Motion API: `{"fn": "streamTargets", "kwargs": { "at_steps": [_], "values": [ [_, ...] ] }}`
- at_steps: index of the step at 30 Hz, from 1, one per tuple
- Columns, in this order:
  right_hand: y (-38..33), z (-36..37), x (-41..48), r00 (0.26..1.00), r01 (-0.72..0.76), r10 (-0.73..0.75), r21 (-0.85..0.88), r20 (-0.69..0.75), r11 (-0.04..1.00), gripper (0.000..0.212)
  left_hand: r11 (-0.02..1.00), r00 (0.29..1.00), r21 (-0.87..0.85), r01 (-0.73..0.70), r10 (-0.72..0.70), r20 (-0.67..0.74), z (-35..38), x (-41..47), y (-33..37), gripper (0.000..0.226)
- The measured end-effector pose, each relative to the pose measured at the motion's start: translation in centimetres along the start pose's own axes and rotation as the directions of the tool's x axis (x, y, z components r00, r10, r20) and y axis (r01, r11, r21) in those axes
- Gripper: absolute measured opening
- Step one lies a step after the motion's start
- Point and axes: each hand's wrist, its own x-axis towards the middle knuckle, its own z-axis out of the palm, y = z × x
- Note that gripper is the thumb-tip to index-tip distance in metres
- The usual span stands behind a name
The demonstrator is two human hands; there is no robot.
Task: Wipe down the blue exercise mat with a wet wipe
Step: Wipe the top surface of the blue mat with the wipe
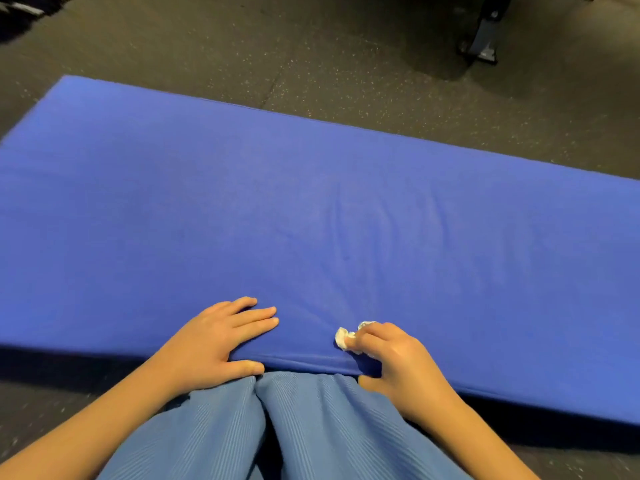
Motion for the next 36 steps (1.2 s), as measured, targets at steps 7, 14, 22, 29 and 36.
{"fn": "streamTargets", "kwargs": {
  "at_steps": [7, 14, 22, 29, 36],
  "values": [
    [0.5, -0.4, 0.0, 1.000, 0.008, -0.010, 0.175, 0.009, 0.985, 0.030, 0.974, 0.978, -0.119, 0.191, -0.199, -0.058, -1.6, 2.9, -2.2, 0.091],
    [-1.9, 1.4, 6.2, 0.998, 0.047, -0.043, 0.087, -0.043, 0.995, 0.022, 0.882, 0.891, -0.130, 0.454, -0.450, 0.060, -0.2, 3.2, -2.8, 0.089],
    [-1.3, 1.2, 10.3, 1.000, 0.024, -0.024, 0.011, -0.011, 1.000, 0.010, 0.881, 0.887, -0.101, 0.461, -0.460, 0.036, -0.1, 3.2, -2.3, 0.090],
    [-4.1, 2.5, 9.4, 0.967, 0.223, -0.222, 0.013, 0.123, 0.975, 0.006, 0.879, 0.883, -0.084, 0.469, -0.470, 0.005, 0.0, 3.1, -1.8, 0.088],
    [-3.5, 3.3, 13.4, 0.997, 0.064, -0.067, -0.059, -0.043, 0.996, 0.030, 0.879, 0.883, -0.106, 0.464, -0.469, -0.022, 0.1, 3.0, -1.8, 0.084]
  ]
}}
